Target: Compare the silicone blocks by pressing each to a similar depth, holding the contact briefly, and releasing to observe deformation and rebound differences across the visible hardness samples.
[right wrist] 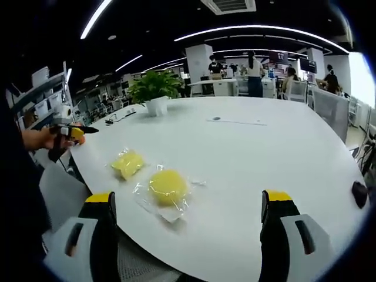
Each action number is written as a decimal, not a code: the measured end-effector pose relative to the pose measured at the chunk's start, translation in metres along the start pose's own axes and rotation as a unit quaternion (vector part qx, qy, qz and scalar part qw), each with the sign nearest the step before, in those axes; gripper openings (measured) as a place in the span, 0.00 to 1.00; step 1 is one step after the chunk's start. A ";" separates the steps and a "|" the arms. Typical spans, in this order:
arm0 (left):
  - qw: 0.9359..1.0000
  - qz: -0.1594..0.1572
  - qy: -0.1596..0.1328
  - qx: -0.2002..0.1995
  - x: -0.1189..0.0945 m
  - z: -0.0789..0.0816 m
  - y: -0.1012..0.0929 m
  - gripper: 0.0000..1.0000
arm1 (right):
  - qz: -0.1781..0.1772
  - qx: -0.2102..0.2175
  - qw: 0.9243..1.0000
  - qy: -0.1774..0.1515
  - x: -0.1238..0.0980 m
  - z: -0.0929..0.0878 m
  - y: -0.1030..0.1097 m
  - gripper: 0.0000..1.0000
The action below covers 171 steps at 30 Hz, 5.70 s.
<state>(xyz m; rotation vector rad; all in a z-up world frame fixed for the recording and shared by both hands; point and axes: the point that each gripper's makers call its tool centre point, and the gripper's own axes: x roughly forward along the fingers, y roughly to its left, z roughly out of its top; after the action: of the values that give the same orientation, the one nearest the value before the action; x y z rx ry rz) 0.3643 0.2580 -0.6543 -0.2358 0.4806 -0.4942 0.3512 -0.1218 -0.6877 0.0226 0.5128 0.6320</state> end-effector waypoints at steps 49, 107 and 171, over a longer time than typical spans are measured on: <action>0.989 -0.142 0.029 -0.015 0.111 0.028 -0.114 1.00 | -0.008 0.003 1.000 -0.016 -0.008 0.004 0.011 0.96; 0.954 -0.071 0.187 -0.223 0.233 -0.086 -0.113 0.37 | 0.038 0.028 0.999 0.009 0.014 -0.005 -0.011 0.96; 0.958 -0.206 0.135 -0.144 0.209 -0.030 -0.181 0.00 | 0.038 0.026 0.999 0.000 0.012 0.003 -0.003 0.96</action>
<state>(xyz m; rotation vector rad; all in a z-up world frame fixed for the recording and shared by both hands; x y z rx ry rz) 0.4384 -0.0058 -0.7009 -0.5597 0.7789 -0.8711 0.3625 -0.1167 -0.6908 0.0920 0.5305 0.6923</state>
